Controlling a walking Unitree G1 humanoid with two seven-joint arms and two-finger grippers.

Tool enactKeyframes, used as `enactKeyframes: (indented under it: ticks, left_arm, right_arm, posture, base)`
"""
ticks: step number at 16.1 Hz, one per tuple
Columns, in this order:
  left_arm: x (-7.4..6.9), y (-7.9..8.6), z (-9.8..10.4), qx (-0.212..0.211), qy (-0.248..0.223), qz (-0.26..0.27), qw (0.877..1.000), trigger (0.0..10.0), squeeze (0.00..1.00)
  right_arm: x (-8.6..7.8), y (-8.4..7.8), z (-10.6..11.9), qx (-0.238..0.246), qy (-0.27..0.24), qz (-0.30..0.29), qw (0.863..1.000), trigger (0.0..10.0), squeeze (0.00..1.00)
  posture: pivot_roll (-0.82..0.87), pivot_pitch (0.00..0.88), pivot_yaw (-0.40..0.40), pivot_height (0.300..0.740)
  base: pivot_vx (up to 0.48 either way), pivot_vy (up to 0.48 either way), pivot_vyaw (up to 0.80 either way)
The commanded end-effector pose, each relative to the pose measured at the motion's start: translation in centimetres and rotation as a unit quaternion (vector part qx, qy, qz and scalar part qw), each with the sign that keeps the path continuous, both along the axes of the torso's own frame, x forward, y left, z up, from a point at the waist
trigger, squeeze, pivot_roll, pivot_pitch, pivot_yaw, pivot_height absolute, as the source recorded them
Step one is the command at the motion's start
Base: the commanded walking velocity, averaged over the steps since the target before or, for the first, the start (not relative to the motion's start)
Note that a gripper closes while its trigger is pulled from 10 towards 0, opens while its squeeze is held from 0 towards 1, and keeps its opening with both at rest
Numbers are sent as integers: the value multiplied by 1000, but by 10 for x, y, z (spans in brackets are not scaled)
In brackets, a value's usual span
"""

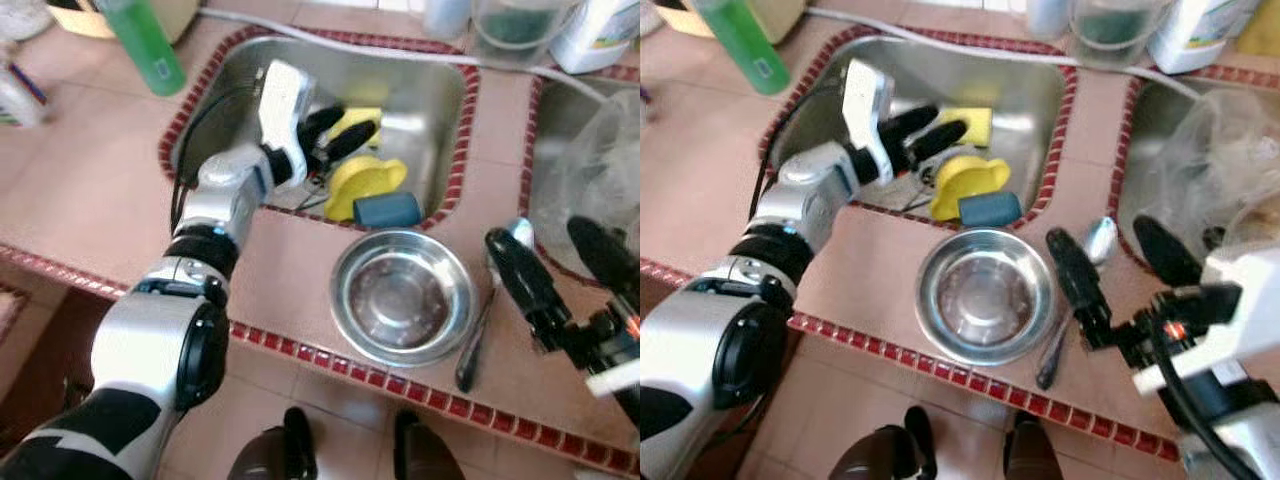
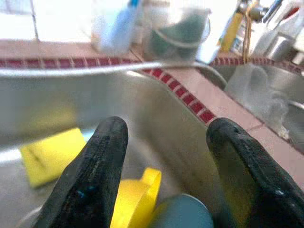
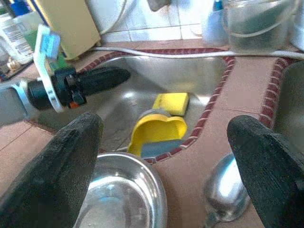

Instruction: Kitchen organization

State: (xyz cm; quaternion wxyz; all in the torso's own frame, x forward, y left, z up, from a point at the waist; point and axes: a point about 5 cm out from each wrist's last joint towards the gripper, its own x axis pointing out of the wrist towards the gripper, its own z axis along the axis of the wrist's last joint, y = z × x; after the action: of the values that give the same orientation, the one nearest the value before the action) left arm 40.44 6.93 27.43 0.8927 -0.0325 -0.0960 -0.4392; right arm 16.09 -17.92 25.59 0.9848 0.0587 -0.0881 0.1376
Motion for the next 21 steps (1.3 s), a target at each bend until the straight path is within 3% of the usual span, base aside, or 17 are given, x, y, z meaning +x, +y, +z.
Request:
enactKeyframes:
  ticks: [1, 3, 4, 6, 9, 12, 15, 18, 21]
  left_arm:
    - [-1, 6, 8, -11, -13, -2, 1000, 10000, 1000]
    - [-3, 10, 18, -10, -39, 9, 999, 10000, 1000]
    - [-8, 12, 25, -22, -53, 9, 998, 10000, 0]
    - [-14, 12, 25, -27, -59, 8, 998, 10000, 0]
    - [-23, 20, 5, -44, -31, 56, 997, 10000, 0]
    - [-36, 33, -18, -11, -24, 100, 995, 10000, 0]
    - [-37, 42, -29, 4, -24, 139, 990, 10000, 0]
    - [-32, 55, -44, -15, 18, 239, 971, 10000, 0]
    - [-32, 55, -63, -32, 54, 282, 957, 10000, 0]
  right_arm:
    - [2, 3, -5, -3, 4, -4, 1000, 10000, 0]
    - [8, 5, -6, -1, -10, -14, 1000, 10000, 0]
    - [11, 6, -6, 2, -19, -14, 1000, 10000, 0]
    - [19, 7, -6, 4, -30, -16, 999, 10000, 0]
    - [28, 13, -11, 1, -39, -17, 999, 10000, 0]
    - [39, 16, -19, -8, -40, -30, 999, 10000, 0]
    - [50, 12, -25, -14, -39, -48, 998, 10000, 0]
    - [67, 7, -36, -23, -40, -91, 995, 10000, 0]
    - [74, 7, -40, -21, -42, -106, 993, 10000, 0]
  posture:
    - [-297, 274, 183, 740]
    - [-278, 265, 190, 740]
    - [-261, 251, 195, 740]
    - [-248, 230, 193, 740]
    - [-234, 195, 190, 740]
    - [-212, 148, 183, 740]
    - [-197, 116, 169, 740]
    - [-200, 73, 149, 740]
    - [-214, 44, 139, 740]
  base:
    - [0, 0, 0]
    - [0, 0, 0]
    - [0, 0, 0]
    - [0, 0, 0]
    - [0, 0, 0]
    - [0, 0, 0]
    - [0, 0, 0]
    - [0, 0, 0]
    - [0, 0, 0]
